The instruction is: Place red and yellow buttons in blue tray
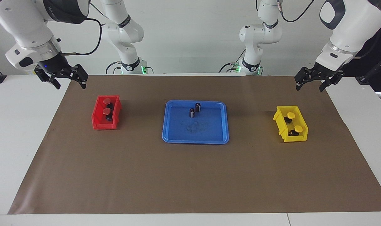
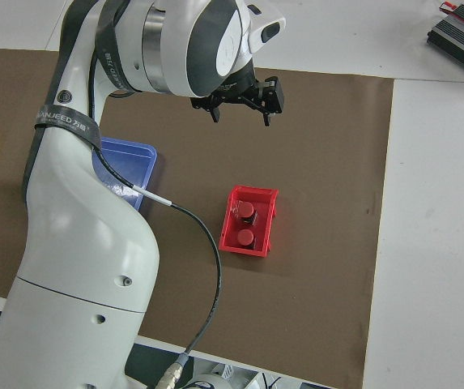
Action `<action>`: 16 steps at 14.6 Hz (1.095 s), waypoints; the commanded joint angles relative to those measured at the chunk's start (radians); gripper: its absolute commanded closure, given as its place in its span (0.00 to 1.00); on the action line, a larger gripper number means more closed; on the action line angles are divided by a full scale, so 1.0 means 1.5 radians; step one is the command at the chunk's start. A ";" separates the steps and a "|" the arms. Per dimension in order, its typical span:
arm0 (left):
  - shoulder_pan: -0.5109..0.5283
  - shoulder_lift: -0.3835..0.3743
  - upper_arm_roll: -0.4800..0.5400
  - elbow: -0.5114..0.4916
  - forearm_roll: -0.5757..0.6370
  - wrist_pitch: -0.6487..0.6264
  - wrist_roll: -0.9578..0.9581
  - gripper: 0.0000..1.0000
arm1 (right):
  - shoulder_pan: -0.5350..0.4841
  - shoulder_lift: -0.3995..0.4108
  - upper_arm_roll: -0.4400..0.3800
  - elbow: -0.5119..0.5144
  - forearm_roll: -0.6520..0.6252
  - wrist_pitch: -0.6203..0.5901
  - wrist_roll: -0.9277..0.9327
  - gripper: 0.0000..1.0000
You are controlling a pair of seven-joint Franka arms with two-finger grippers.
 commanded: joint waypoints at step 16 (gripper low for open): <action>0.035 -0.064 -0.002 -0.098 0.002 0.008 -0.009 0.00 | 0.001 -0.016 0.006 -0.029 0.005 0.022 0.011 0.00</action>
